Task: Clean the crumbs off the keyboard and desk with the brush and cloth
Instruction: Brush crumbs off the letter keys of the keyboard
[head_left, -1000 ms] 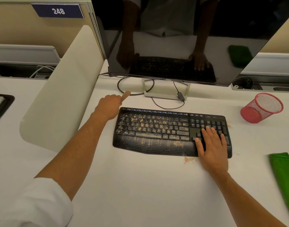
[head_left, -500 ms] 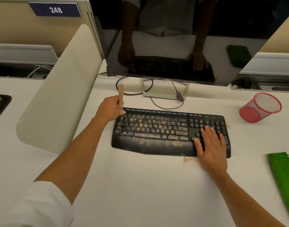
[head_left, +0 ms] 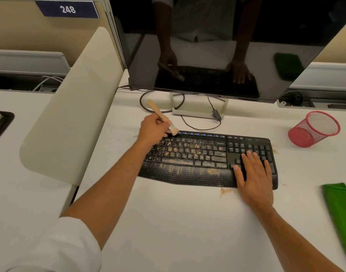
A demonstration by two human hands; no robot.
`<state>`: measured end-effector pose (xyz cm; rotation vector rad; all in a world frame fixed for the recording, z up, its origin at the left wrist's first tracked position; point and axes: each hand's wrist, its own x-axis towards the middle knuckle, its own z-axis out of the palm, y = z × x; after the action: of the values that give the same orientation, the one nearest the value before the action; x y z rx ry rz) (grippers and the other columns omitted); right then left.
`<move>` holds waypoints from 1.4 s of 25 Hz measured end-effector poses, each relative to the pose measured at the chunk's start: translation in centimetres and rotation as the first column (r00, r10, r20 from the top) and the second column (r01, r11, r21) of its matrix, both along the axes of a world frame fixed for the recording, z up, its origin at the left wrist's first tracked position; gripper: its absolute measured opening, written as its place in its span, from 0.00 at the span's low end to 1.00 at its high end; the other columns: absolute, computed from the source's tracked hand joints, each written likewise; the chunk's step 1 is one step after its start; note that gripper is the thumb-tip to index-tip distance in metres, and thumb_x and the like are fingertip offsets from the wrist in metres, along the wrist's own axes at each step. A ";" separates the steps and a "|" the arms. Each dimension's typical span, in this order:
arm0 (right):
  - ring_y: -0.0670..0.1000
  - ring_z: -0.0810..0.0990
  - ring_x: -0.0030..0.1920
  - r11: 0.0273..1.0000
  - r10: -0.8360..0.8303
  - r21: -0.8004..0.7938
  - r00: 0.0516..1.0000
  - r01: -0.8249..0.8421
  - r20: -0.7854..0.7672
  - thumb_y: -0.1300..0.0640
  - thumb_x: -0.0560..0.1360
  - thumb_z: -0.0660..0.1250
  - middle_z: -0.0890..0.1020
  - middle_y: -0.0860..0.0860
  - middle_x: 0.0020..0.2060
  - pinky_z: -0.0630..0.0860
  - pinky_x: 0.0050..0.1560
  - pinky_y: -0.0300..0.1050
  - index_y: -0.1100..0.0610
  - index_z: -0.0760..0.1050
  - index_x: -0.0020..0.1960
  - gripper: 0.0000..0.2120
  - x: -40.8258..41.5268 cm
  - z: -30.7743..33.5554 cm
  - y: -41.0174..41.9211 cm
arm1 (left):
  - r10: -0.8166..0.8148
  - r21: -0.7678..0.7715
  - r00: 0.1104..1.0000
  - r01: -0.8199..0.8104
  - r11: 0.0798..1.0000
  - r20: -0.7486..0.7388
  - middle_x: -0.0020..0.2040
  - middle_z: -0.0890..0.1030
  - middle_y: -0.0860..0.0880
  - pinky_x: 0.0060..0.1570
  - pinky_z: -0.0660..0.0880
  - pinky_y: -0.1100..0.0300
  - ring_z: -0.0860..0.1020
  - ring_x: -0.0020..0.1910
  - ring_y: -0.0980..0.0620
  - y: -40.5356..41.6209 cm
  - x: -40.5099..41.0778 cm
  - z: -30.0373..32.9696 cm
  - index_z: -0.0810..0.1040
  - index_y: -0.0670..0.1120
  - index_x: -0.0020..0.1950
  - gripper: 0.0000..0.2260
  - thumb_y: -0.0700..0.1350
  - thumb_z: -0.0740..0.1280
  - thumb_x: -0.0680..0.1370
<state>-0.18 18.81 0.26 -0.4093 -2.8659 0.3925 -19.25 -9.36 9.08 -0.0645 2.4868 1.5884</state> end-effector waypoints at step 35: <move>0.51 0.59 0.79 1.000 0.003 0.001 1.000 -0.003 0.021 0.39 0.82 0.48 0.68 0.54 0.76 0.45 0.80 0.51 0.57 0.67 0.76 0.31 0.0 0.2 0.0 | 0.103 -0.125 0.994 -0.108 0.986 -0.047 0.48 0.83 0.45 0.46 0.82 0.52 0.83 0.42 0.49 -2.8 -0.8 -1.1 0.78 0.42 0.55 0.07 0.42 0.69 0.79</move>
<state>-0.18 18.81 0.47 -0.4110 -2.8872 0.3897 -20.04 -12.12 8.03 -0.1871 2.6550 1.4821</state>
